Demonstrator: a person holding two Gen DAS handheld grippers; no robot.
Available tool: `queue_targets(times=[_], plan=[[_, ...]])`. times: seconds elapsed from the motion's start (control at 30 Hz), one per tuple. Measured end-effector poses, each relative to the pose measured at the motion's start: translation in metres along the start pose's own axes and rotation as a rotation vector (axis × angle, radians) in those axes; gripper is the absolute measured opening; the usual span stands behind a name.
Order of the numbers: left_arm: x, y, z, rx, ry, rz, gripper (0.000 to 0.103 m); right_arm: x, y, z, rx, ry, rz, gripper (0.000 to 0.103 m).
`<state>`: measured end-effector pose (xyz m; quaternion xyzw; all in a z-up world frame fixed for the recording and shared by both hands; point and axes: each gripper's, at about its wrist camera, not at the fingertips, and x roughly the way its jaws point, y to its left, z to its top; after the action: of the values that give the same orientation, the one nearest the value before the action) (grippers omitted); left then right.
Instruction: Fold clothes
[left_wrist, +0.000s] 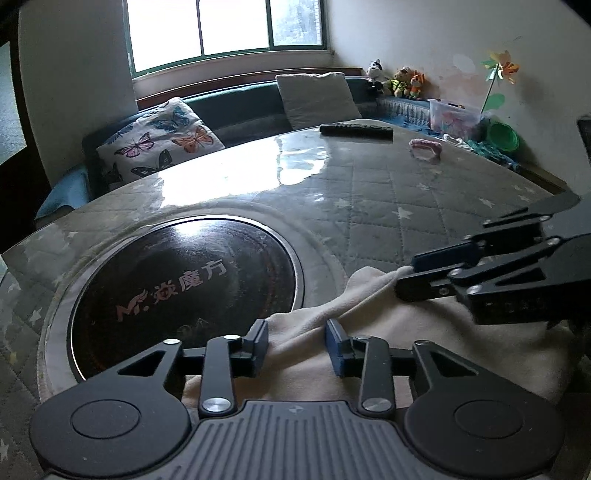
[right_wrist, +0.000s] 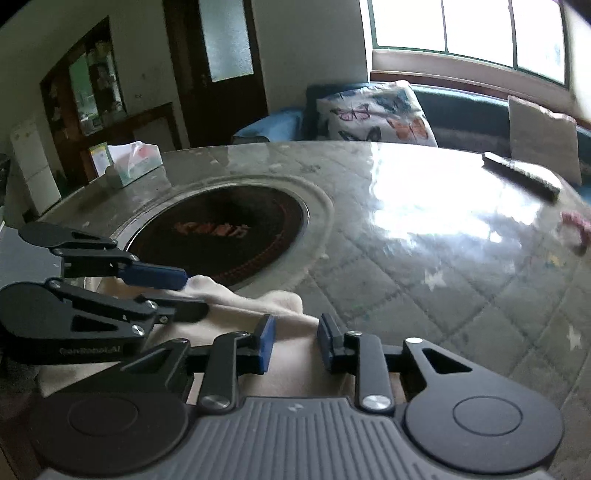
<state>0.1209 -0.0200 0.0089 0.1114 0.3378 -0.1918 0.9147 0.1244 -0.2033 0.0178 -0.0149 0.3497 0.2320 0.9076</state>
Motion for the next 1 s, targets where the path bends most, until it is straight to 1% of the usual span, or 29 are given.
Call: queue_targets(times=[0.03,0.07,0.1,0.13,0.17,0.2,0.27,0.33,0.4,0.47,0.53,0.57,0.67,0.73,0.77,0.8,0.87,1.0], plan=[[0.0,0.0,0.0,-0.002,-0.002,0.003,0.045,-0.005,-0.001,-0.001,0.004,-0.011,0.0,0.036],[-0.001,0.001,0.0,-0.003,-0.004,0.001,0.046,-0.011,-0.001,-0.002,0.003,-0.023,0.002,0.047],[-0.002,0.002,-0.001,-0.004,-0.006,0.001,0.047,-0.016,-0.001,-0.004,0.001,-0.035,0.006,0.052],[-0.003,0.002,-0.001,-0.007,-0.01,0.002,0.048,-0.021,0.0,-0.005,-0.002,-0.045,0.011,0.053],[-0.005,0.002,-0.001,-0.01,-0.014,0.004,0.051,-0.027,0.0,-0.006,-0.007,-0.053,0.014,0.055],[-0.006,0.002,-0.001,-0.013,-0.017,0.006,0.053,-0.032,0.001,-0.007,-0.013,-0.059,0.016,0.065],[-0.011,0.002,-0.002,-0.019,-0.026,0.013,0.056,-0.039,0.002,-0.011,-0.015,-0.062,0.026,0.076],[-0.016,0.002,-0.003,-0.023,-0.036,0.024,0.059,-0.042,0.002,-0.016,-0.014,-0.06,0.038,0.076],[-0.023,0.004,-0.005,-0.023,-0.05,0.045,0.065,-0.043,0.0,-0.02,-0.011,-0.058,0.043,0.082],[-0.028,0.006,-0.007,-0.029,-0.056,0.068,0.069,-0.04,-0.006,-0.025,0.008,-0.043,0.042,0.082],[-0.032,0.01,-0.01,-0.038,-0.059,0.091,0.069,-0.035,-0.014,-0.028,0.047,-0.027,0.032,0.082],[-0.034,0.011,-0.012,-0.044,-0.06,0.103,0.069,-0.035,-0.018,-0.029,0.063,-0.026,0.029,0.085],[-0.042,0.018,-0.02,-0.063,-0.063,0.145,0.071,-0.039,-0.026,-0.031,0.1,-0.032,0.027,0.085],[-0.047,0.023,-0.027,-0.073,-0.065,0.172,0.074,-0.048,-0.023,-0.033,0.079,-0.053,0.016,0.086],[-0.05,0.025,-0.03,-0.077,-0.065,0.186,0.077,-0.054,-0.021,-0.034,0.064,-0.065,0.009,0.09],[-0.053,0.026,-0.034,-0.08,-0.067,0.199,0.08,-0.06,-0.018,-0.035,0.049,-0.077,0.002,0.097],[-0.058,0.027,-0.04,-0.092,-0.071,0.217,0.086,-0.068,-0.014,-0.038,0.02,-0.094,-0.018,0.102],[-0.071,0.03,-0.053,-0.128,-0.075,0.231,0.096,-0.073,-0.007,-0.047,-0.02,-0.098,-0.087,0.103]])
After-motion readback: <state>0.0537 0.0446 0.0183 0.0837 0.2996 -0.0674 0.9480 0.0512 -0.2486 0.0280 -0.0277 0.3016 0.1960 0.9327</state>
